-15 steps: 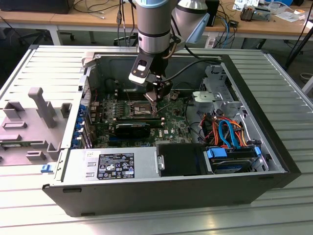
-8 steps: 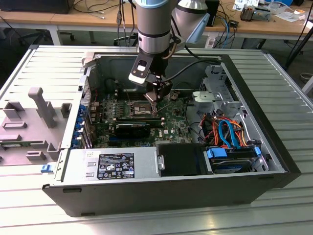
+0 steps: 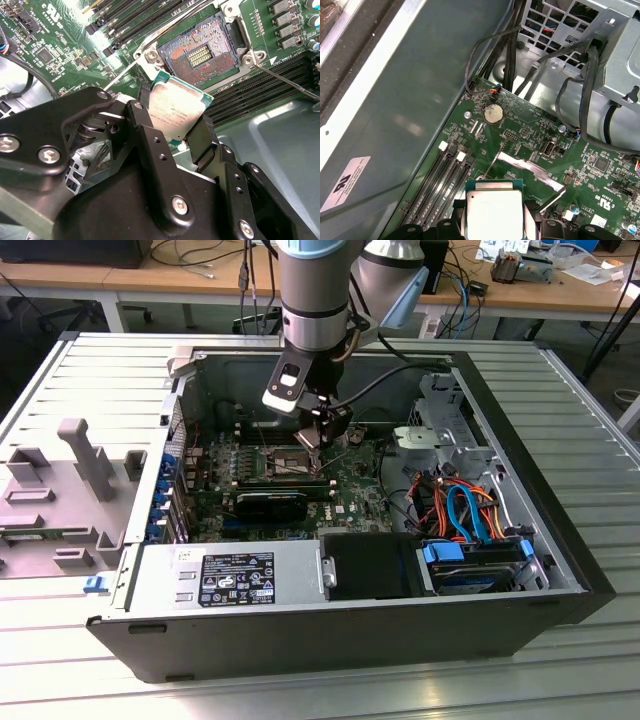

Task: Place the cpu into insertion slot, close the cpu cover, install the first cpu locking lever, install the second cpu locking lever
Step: 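Place the cpu into insertion slot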

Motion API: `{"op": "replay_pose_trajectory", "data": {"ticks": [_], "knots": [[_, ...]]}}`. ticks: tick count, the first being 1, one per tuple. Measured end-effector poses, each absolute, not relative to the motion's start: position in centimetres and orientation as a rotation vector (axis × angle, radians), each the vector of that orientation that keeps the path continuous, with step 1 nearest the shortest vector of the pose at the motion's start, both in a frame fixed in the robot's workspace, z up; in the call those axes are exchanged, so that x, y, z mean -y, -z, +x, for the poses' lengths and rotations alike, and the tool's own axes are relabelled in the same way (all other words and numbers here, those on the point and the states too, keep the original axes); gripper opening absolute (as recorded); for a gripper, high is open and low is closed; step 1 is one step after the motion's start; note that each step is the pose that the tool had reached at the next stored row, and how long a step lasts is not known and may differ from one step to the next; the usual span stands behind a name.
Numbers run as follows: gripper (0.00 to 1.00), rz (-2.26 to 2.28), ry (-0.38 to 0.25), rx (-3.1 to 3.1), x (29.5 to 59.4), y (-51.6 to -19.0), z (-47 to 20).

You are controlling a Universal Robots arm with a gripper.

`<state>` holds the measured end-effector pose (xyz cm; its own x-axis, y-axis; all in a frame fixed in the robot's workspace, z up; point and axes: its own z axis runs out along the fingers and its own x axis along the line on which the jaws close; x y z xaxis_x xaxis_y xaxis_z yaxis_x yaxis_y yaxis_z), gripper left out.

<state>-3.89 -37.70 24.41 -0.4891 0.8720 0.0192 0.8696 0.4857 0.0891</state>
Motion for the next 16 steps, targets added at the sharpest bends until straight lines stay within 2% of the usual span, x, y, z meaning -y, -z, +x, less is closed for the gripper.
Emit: {"op": "replay_pose_trajectory", "data": {"ticks": [16], "knots": [[0.54, 1.590, -0.134, -2.672, 37.70, -24.28, -3.89]]}}
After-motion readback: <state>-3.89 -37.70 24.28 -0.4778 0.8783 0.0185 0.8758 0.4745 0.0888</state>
